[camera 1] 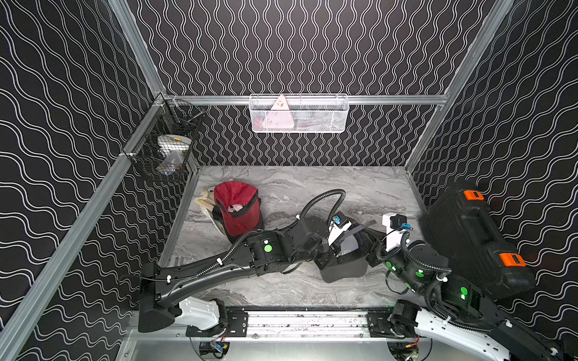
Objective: Open the adjustable buckle of the baseball cap
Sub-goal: Pull the adjustable strap on the baseball cap.
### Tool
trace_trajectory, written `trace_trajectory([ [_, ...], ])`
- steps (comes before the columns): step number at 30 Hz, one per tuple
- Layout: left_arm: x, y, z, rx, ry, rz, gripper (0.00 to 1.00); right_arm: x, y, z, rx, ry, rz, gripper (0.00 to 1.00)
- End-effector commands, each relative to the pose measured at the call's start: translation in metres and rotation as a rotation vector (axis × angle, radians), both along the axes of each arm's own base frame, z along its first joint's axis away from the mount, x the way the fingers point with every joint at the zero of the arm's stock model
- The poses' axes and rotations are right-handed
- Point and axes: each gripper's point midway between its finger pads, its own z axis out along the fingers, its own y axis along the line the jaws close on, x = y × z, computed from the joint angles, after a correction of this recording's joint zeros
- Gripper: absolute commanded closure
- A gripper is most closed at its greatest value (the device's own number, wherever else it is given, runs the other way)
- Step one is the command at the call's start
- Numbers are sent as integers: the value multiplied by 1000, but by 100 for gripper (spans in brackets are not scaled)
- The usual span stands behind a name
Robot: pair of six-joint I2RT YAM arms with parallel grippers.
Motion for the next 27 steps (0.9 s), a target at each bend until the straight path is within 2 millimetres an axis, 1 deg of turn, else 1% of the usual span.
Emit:
trace_trajectory([
  [1, 0, 5, -1, 7, 3, 15, 100, 3, -6, 9, 34, -15, -40, 95],
  [17, 0, 12, -8, 19, -2, 31, 100, 0, -27, 16, 68, -38, -101, 96],
  [27, -1, 19, -10, 23, -5, 42, 100, -2, -36, 14, 78, -38, -128, 96],
])
